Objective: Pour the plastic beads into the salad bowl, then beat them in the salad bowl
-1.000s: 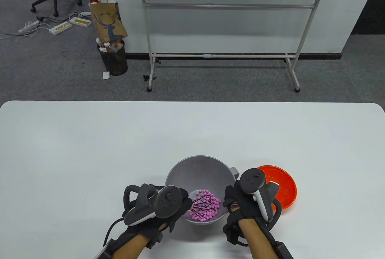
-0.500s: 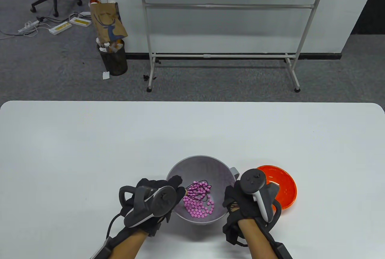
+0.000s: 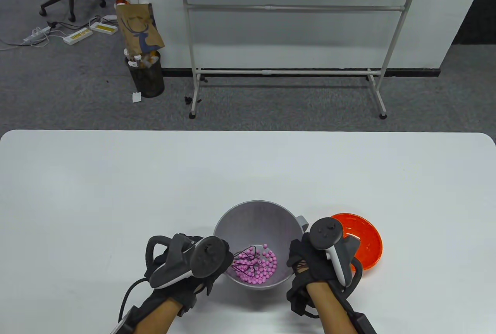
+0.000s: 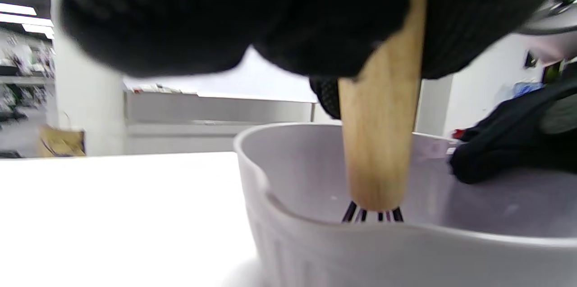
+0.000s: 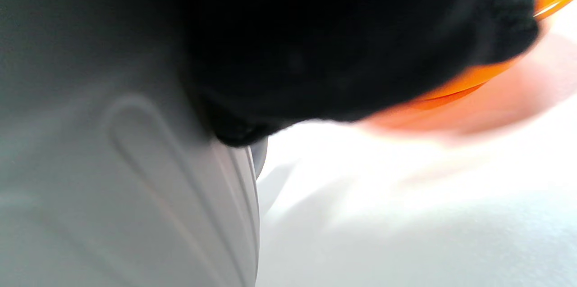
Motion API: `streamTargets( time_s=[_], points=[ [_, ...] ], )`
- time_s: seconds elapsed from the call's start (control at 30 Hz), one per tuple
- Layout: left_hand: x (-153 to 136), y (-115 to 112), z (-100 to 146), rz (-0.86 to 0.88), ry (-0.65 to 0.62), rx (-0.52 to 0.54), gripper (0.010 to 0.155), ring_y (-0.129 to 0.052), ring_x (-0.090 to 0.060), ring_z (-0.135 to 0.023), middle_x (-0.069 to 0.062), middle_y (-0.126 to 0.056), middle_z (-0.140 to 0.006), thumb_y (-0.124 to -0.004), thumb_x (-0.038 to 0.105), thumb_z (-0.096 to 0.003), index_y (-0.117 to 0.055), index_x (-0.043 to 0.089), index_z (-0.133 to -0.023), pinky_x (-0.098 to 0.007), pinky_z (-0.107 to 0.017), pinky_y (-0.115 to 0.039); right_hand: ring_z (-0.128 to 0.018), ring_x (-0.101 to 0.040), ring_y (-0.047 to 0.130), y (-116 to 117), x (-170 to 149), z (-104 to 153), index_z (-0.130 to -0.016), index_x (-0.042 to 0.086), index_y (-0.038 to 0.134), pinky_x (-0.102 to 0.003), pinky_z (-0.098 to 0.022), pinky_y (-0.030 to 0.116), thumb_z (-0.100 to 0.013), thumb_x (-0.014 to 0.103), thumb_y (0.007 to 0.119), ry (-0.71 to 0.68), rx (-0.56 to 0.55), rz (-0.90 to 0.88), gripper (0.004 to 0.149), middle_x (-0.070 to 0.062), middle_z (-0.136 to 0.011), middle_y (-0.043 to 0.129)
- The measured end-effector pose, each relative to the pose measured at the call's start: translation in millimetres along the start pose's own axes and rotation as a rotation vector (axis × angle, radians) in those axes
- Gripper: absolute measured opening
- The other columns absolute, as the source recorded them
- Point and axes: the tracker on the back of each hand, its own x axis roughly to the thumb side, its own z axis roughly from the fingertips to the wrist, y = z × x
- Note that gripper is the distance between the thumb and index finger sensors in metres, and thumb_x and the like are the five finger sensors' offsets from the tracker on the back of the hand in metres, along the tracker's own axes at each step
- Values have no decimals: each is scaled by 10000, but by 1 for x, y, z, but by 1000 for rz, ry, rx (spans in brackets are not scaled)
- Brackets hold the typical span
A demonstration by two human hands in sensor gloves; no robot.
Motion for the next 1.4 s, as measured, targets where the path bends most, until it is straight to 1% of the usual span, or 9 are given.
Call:
streamTargets(
  time_s=[0.1, 0.33, 0.53, 0.7, 0.9, 1.03, 1.13, 1.3, 1.4],
  points=[
    [3, -13, -4, 69, -8, 9, 428, -1005, -80, -113, 117, -1026, -174, -867, 584, -422, -979, 300, -722, -376, -367, -906, 9, -122, 1007, 0, 0, 0, -803, 49, 846, -353, -187, 876, -471, 439, 815, -1, 0, 0, 513, -51, -342, 1037],
    [9, -25, -5, -29, 4, 145, 442, -1007, -68, -117, 137, -1018, -184, -844, 606, -423, -958, 325, -745, -372, -365, -907, 9, -121, 1007, 0, 0, 0, -803, 48, 847, -352, -188, 876, -470, 439, 814, 0, 3, -2, 514, -51, -344, 1037],
    [-1, -31, -4, -78, 39, 219, 483, -1010, -75, -120, 134, -1023, -188, -852, 614, -412, -931, 324, -790, -375, -366, -905, 9, -122, 1007, 0, 0, 0, -803, 48, 847, -353, -188, 876, -471, 439, 814, 4, 1, -5, 514, -53, -343, 1037],
    [-1, -25, -2, -178, 58, 289, 479, -1009, -83, -118, 124, -1027, -179, -871, 608, -397, -932, 334, -786, -375, -370, -904, 10, -122, 1007, 0, 0, 0, -802, 47, 846, -353, -187, 876, -472, 437, 813, 2, 5, -5, 512, -53, -343, 1037],
    [3, -18, -2, -225, 28, 233, 413, -1009, -88, -117, 118, -1029, -172, -880, 596, -400, -982, 335, -703, -377, -375, -904, 9, -123, 1007, 0, 0, 0, -803, 46, 846, -353, -187, 875, -471, 437, 813, 2, 8, -7, 514, -53, -343, 1037],
    [7, -7, -1, -226, 35, 118, 421, -1007, -86, -116, 118, -1029, -170, -881, 590, -408, -984, 312, -706, -374, -378, -905, 9, -122, 1008, 0, -1, 0, -804, 47, 845, -353, -188, 876, -471, 438, 813, 0, 8, -8, 515, -52, -343, 1038],
    [7, -3, -1, -142, -5, 59, 427, -1004, -82, -97, 116, -1025, -160, -882, 583, -412, -986, 291, -706, -369, -370, -909, 7, -125, 1008, 0, -1, 0, -803, 45, 846, -355, -189, 875, -474, 437, 812, 0, 7, -9, 513, -53, -343, 1038],
    [5, -8, -3, 0, -37, 32, 428, -1004, -79, -96, 116, -1024, -161, -871, 580, -418, -984, 287, -708, -367, -368, -910, 7, -125, 1009, 0, -1, 0, -805, 44, 844, -356, -190, 876, -471, 435, 814, -1, 8, -9, 515, -55, -344, 1038],
    [7, -17, -6, 14, -43, 70, 428, -1005, -76, -115, 123, -1023, -174, -855, 585, -425, -974, 298, -719, -368, -373, -908, 6, -126, 1009, 0, -1, 0, -804, 45, 845, -357, -190, 876, -471, 435, 814, -1, 7, -9, 514, -54, -344, 1038]
  ],
)
